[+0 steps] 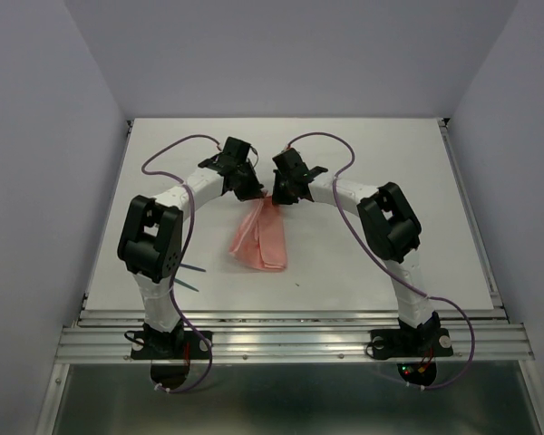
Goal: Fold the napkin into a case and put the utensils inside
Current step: Pick up the 2/3-rectangle-folded napkin from the center of the board, then fold the 2/3-rectangle-folded napkin at the center of the board.
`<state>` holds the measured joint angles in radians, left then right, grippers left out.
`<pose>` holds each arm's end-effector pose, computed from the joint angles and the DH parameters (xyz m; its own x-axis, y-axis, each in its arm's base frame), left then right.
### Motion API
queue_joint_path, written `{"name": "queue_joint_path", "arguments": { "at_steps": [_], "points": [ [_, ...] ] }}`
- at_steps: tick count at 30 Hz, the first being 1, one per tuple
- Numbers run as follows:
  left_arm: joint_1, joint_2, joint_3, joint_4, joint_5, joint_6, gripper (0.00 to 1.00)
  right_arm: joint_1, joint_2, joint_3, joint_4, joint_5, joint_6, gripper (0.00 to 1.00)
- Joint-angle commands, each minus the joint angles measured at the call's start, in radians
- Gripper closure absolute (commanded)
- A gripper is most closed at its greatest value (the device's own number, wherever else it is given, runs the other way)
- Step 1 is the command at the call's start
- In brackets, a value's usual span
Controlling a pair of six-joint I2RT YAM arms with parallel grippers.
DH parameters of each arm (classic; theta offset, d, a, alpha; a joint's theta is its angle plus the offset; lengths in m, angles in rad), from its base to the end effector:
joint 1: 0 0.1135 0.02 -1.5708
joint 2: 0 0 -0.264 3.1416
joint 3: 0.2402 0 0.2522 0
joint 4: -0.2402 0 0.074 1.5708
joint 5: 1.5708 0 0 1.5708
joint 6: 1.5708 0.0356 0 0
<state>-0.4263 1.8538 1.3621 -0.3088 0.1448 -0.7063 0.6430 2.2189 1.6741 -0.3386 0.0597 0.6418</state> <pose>0.3749 -0.1759 0.2258 -0.8221 -0.3320 -0.4625 -0.0432 0.8464 -0.5307 0.3930 0.2918 0.1637 -0.8356 0.1206 -0.5359 -0.0849 0.9355 0.3429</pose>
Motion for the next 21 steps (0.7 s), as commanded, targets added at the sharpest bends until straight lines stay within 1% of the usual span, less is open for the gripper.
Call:
{"name": "queue_joint_path", "arguments": {
  "at_steps": [1,12,21],
  "points": [
    [-0.009,0.024,0.031,0.069,0.07,-0.053,1.0,0.015,0.018,0.033,-0.039,0.003,0.03,0.93],
    [-0.022,0.093,0.022,0.125,0.104,-0.147,1.0,0.015,0.018,0.022,-0.022,-0.014,0.051,0.93],
    [-0.031,0.146,0.025,0.149,0.053,-0.196,1.0,0.015,0.009,0.009,-0.008,-0.027,0.065,0.93]
  ]
}}
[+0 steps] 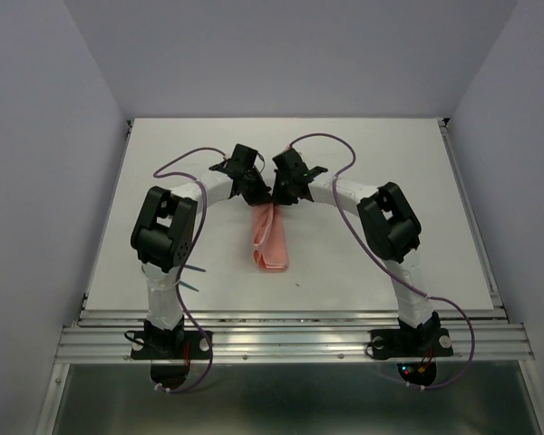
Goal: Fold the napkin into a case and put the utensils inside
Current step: Fold the 2/3-rectangle-folded napkin at the center of the board.
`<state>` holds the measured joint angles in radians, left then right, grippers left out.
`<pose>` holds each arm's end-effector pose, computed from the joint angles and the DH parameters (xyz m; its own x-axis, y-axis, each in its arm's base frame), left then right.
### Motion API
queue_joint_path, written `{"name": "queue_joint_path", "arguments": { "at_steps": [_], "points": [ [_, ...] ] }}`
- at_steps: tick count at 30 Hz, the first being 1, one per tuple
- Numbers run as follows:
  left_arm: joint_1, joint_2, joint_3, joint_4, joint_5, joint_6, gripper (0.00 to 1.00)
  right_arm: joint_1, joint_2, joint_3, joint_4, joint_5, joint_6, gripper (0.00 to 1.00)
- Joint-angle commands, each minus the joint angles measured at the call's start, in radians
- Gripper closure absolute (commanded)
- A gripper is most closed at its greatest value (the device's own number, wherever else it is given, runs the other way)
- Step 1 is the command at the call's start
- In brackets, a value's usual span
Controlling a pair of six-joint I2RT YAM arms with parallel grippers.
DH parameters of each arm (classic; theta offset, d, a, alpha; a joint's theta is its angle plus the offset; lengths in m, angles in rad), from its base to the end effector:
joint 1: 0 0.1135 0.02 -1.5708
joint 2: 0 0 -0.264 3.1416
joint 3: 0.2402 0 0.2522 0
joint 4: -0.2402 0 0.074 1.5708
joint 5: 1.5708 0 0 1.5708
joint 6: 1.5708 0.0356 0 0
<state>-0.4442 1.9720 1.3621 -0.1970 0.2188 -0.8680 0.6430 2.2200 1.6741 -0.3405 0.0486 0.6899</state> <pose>0.3881 -0.1933 0.1869 -0.8450 -0.4227 -0.3275 -0.1388 0.7648 -0.6291 0.3927 0.2920 0.1630 -0.8438 0.1622 -0.5116 -0.0483 0.9264 0.3733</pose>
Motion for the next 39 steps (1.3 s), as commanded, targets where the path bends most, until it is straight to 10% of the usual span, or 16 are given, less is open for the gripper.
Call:
{"name": "queue_joint_path", "arguments": {
  "at_steps": [1,25,39],
  "points": [
    [-0.013,0.033,0.02,0.036,-0.027,-0.035,1.0,0.015,-0.002,-0.002,-0.003,-0.015,0.019,0.93],
    [-0.013,0.076,-0.017,0.071,-0.035,0.006,1.0,0.015,-0.351,-0.246,0.037,0.062,-0.02,0.88],
    [-0.014,0.051,-0.004,0.045,-0.07,0.023,1.0,0.102,-0.481,-0.582,0.236,-0.174,-0.003,0.88]
  ]
}}
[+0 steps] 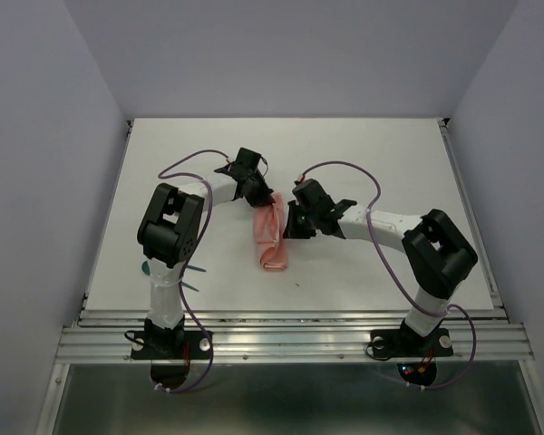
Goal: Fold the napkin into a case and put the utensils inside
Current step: Fold the 2/3-rectangle-folded napkin at the center of the board.
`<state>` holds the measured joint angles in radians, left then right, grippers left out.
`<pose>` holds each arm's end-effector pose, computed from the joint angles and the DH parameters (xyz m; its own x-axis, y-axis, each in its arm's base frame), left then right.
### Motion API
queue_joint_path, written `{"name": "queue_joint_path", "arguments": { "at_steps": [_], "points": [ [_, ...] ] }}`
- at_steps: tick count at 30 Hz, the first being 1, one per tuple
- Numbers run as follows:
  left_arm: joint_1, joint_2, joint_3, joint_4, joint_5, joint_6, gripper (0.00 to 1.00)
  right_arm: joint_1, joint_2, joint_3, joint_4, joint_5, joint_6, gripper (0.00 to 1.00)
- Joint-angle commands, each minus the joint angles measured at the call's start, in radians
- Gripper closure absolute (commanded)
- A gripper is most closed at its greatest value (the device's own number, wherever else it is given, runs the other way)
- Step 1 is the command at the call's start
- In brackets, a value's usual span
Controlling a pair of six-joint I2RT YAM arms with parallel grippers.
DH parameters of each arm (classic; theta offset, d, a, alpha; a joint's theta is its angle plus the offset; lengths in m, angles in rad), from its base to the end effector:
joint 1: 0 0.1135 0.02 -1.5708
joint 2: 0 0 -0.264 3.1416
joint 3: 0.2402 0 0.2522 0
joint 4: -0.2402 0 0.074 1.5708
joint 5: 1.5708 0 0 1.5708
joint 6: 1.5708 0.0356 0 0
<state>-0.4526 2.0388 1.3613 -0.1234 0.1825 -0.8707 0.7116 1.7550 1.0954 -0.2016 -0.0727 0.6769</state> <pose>0.3960 -0.1997 0.1640 -0.8318 -0.4318 -0.3488 -0.1435 0.7743 -0.6163 0.2786 0.2436 0.1873 -0.8783 0.0676 -0.4734 -0.1758 0.8750 0.4511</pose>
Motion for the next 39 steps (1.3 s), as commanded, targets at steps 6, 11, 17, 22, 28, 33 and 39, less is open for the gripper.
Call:
{"name": "queue_joint_path", "arguments": {
  "at_steps": [6,11,17,22,28,33,39],
  "points": [
    [-0.006,-0.022,-0.008,-0.03,-0.038,0.025,1.0,0.065,0.026,0.011,0.105,-0.056,0.015,0.88],
    [-0.009,-0.035,-0.013,-0.032,-0.041,0.022,1.0,0.065,0.09,0.021,0.1,-0.003,0.023,0.89],
    [-0.009,-0.071,-0.041,-0.018,-0.078,0.012,1.0,0.065,0.146,-0.022,0.171,-0.033,0.033,0.89],
    [-0.011,-0.054,-0.033,-0.022,-0.06,0.022,1.0,0.065,0.022,-0.072,0.189,-0.024,0.01,0.89],
    [-0.011,-0.049,-0.039,-0.021,-0.06,0.019,1.0,0.083,-0.1,-0.19,0.261,-0.096,0.039,0.88],
    [-0.011,-0.045,-0.039,-0.021,-0.06,0.016,1.0,0.117,-0.072,-0.209,0.283,-0.133,0.055,0.89],
    [-0.011,-0.051,-0.042,-0.025,-0.064,0.016,1.0,0.138,0.027,-0.195,0.272,-0.174,0.072,0.89]
  ]
}}
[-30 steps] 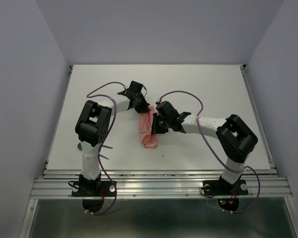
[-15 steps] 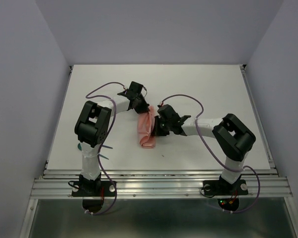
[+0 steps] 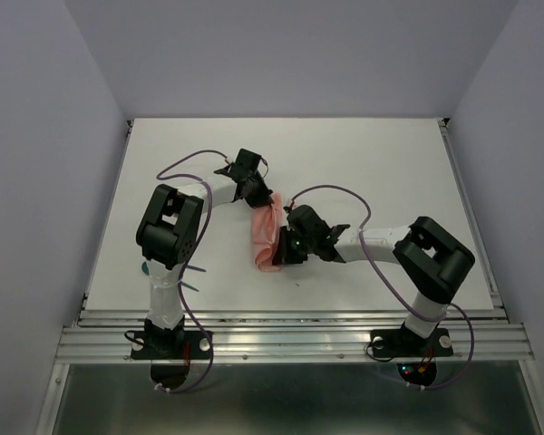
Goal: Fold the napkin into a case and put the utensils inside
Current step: Fold the 2/3-rectangle-folded napkin at the center of the board.
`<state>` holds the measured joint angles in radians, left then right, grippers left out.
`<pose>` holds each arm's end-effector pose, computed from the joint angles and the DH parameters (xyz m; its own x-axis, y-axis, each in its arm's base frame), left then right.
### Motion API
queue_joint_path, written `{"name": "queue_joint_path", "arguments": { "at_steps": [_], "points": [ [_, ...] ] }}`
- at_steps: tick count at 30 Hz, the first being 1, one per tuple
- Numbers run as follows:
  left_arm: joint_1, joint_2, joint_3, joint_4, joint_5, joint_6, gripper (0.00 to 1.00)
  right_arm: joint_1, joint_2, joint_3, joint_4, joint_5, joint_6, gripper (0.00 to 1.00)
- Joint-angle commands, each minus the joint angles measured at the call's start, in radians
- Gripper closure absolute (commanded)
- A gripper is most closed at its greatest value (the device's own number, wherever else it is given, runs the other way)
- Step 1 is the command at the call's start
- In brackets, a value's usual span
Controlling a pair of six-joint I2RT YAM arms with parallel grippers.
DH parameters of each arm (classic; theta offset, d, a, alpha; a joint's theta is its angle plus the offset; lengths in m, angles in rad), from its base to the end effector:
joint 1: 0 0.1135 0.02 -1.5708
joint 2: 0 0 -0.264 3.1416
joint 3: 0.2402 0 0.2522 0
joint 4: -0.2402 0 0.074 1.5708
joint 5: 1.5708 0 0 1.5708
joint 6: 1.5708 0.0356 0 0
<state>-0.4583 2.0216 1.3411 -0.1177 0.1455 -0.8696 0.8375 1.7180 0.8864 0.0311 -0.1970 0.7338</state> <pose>0.3918 -0.1990 0.1654 -0.8181 -0.4394 -0.3710 -0.1497 0.7856 -0.6003 0.2250 0.2602 0.1559 -0.9058 -0.0242 -0.4231 -0.2871 0.7694 0.5707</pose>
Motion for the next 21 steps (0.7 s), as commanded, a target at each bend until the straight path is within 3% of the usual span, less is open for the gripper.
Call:
{"name": "queue_joint_path", "arguments": {
  "at_steps": [1,6,18,21],
  "points": [
    [-0.005,-0.034,-0.022,-0.03,-0.027,0.014,1.0,0.012,0.083,0.023,0.036,-0.059,0.013,0.89],
    [-0.002,-0.04,-0.028,-0.037,-0.038,0.018,1.0,0.012,0.091,0.046,0.015,-0.027,-0.023,0.89],
    [-0.002,-0.04,-0.039,-0.028,-0.03,0.018,1.0,0.012,-0.104,-0.049,0.029,0.007,-0.017,0.89],
    [-0.002,-0.041,-0.045,-0.022,-0.027,0.014,1.0,0.012,-0.087,-0.06,0.032,0.001,-0.004,0.89]
  ]
}}
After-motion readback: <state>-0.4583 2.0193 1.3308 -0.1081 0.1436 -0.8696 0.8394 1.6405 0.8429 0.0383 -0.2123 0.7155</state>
